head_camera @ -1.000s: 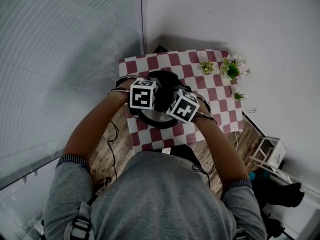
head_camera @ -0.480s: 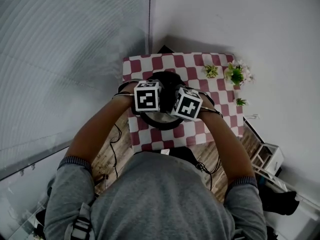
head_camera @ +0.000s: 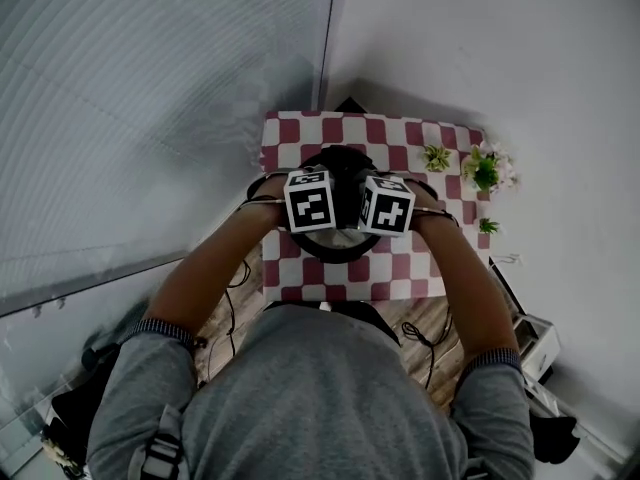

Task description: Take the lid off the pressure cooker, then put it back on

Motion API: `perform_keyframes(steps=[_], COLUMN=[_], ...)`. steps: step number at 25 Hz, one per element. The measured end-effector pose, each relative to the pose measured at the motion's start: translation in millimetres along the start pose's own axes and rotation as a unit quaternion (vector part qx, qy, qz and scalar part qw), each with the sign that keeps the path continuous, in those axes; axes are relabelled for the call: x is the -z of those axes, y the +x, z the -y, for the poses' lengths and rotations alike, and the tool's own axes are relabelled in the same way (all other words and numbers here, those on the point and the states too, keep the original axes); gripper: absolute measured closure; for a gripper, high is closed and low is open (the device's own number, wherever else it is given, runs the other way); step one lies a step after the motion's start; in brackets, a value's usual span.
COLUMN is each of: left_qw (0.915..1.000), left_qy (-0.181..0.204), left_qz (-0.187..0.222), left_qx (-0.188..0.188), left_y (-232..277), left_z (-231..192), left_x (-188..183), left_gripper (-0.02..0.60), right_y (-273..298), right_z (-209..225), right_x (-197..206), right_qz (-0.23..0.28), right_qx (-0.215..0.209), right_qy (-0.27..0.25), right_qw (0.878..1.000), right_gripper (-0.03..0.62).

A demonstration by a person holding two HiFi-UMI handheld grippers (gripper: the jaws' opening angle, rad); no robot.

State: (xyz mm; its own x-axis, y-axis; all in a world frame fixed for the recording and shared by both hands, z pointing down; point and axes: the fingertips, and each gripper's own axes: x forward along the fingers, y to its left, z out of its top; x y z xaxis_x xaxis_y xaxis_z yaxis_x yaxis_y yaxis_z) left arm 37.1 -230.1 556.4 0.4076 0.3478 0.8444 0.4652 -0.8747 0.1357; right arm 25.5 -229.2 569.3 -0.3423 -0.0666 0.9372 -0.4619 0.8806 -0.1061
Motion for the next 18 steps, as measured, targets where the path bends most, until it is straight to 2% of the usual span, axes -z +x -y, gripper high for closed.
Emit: perform_keyframes(steps=[9, 14, 16, 18], left_qw=[0.9963, 0.9958, 0.9938, 0.99], left_qy=[-0.075, -0.07, -0.074, -0.079], left_qz=[-0.015, 0.01, 0.028, 0.046], left_qx=[-0.038, -0.058, -0.078, -0.108], left_y=[0.2, -0.1, -2.7, -8.5], left_z=[-1.5, -2.9, -3.8, -5.2], left_x=[0.4, 0.6, 1.3, 2.2], left_gripper=[0.279, 0.276, 0.273, 0.27], right_y=[-1.5, -0.1, -0.3, -1.7], right_z=[-0.1, 2.0, 0.1, -1.7], right_x=[0.8, -0.2, -0.6, -1.0], right_qz=[0.001, 0.017, 0.03, 0.042], right_qx=[-0.033, -0.029, -0.027, -0.018], right_qy=[-0.084, -0.073, -0.068, -0.063], right_qw=[0.996, 0.997, 0.997, 0.997], right_gripper=[0.298, 0.293, 0.282, 0.241])
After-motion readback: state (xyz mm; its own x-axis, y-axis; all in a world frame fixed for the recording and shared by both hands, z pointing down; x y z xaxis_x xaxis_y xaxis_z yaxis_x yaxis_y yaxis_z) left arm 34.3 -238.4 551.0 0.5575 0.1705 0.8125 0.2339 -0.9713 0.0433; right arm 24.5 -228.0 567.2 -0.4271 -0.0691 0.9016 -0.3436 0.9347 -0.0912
